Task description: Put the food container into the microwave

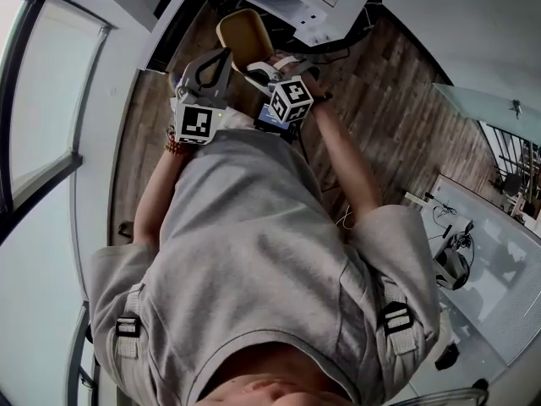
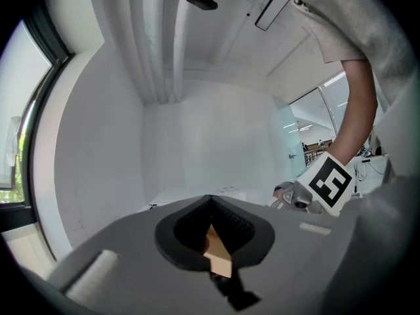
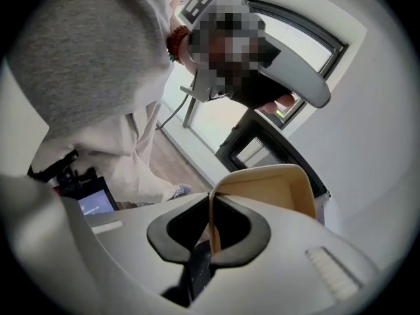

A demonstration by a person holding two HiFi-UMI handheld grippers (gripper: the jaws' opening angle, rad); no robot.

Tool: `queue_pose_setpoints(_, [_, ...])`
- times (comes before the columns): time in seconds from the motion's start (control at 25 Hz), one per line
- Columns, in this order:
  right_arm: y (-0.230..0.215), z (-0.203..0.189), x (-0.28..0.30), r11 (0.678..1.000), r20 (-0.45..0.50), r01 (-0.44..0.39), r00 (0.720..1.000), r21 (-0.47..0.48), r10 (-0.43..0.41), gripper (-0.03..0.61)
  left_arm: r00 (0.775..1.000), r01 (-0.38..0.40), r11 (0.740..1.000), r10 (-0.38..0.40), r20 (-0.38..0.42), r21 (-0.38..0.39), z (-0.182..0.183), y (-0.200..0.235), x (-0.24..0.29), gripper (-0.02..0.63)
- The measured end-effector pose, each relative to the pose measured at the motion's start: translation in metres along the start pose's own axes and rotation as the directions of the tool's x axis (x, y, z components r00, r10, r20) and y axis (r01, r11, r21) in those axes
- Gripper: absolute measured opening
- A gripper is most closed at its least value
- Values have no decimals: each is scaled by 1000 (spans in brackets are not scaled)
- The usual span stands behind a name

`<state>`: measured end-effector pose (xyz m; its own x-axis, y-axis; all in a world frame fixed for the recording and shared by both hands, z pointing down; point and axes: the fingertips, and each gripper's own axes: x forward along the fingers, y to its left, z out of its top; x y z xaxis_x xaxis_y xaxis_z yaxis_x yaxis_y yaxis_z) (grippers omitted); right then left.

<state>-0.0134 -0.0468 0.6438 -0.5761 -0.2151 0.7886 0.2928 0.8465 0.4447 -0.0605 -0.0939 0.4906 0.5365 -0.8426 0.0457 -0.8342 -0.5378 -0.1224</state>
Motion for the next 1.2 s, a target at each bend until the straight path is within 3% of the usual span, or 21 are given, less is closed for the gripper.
queue_pose_setpoints(0.84, [10,-10,1,995,-13,-48,999,-89,47,35,1000,-15,999,15,-1,29,8,-11,-1,-2])
queue_pose_setpoints(1.2, [5,-22,15,995,-29,-68,997,-79,66,37,1000,-8,1000,9,-21,18,-1,1,15,-2])
